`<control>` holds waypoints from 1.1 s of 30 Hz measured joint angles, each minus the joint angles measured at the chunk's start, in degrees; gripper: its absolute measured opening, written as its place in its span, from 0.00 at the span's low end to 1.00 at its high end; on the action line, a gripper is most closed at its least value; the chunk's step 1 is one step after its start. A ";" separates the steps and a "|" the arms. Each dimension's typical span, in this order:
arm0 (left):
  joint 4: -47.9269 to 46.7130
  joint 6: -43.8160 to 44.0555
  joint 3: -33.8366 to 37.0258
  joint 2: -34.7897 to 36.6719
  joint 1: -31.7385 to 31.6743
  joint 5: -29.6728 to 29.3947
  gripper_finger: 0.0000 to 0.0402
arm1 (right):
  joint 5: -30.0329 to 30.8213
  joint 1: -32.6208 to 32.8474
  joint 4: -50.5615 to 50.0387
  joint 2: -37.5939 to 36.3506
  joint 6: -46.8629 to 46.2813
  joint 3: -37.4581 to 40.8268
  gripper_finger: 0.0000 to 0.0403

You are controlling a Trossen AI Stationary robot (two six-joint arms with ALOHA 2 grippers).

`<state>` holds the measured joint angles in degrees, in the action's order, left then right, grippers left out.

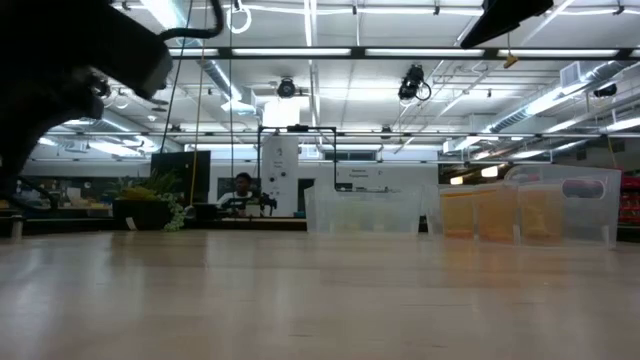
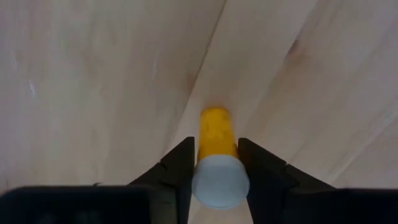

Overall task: Pick and place medicine bottles into bin by pill shape (circle, oval)
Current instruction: Put the small orange pill bottle into the top transparent bin

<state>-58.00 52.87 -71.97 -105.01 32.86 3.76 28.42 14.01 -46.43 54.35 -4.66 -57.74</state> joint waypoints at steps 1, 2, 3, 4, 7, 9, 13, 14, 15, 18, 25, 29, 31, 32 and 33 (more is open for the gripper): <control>0.29 -1.14 -0.23 0.00 -0.73 0.30 0.29 | 0.00 0.01 0.13 0.00 0.09 0.00 0.43; 0.57 -2.22 -0.51 0.00 -1.49 0.74 0.29 | 0.00 0.01 0.15 0.00 0.15 0.00 0.43; 0.66 -3.17 -0.77 0.00 -2.26 1.04 0.29 | 0.00 0.01 0.13 0.00 0.12 0.00 0.43; 0.59 -4.30 -1.09 0.00 -3.05 1.28 0.29 | 0.00 -0.01 0.15 0.00 0.08 0.00 0.43; 1.08 -8.39 -1.99 0.00 -5.78 1.49 0.32 | -0.02 0.01 0.15 0.00 -0.07 0.00 0.43; 1.18 -11.55 -2.29 0.00 -7.86 1.47 0.34 | -0.02 -0.02 0.22 0.00 -0.07 0.00 0.43; 1.18 -17.81 -2.88 0.00 -12.97 1.56 0.33 | -0.59 0.01 0.70 0.00 0.00 0.00 0.43; 1.17 -19.41 -3.16 0.00 -14.31 1.69 0.31 | -0.78 0.00 0.91 0.00 0.10 0.00 0.43; 1.18 -21.01 -3.55 0.00 -15.68 1.83 0.30 | -1.04 -0.02 1.09 0.00 0.15 0.00 0.43; 1.26 -25.34 -4.63 0.00 -19.70 2.06 0.29 | -1.49 0.01 1.02 0.00 0.17 0.00 0.43; 1.23 -34.07 -5.66 0.00 -28.23 1.98 0.35 | -1.49 -0.02 1.41 0.00 1.49 0.00 0.43; 1.18 -38.01 -5.72 -1.03 -32.52 1.09 0.33 | -1.40 -0.02 2.38 0.00 2.49 0.00 0.43; 1.64 -39.98 -5.71 -2.11 -34.44 0.91 0.31 | -0.93 -0.04 2.54 0.00 2.79 0.00 0.43; 1.42 -40.62 -5.70 -2.77 -35.31 0.88 0.30 | -0.75 -0.17 2.50 0.00 2.86 0.00 0.43; 1.60 -41.36 -5.70 -3.40 -36.14 0.91 0.30 | -0.64 -0.40 2.51 -0.02 2.87 0.00 0.43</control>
<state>-56.41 11.52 -77.67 -108.41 -3.29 4.67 27.79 13.61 -43.93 54.33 -1.79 -57.74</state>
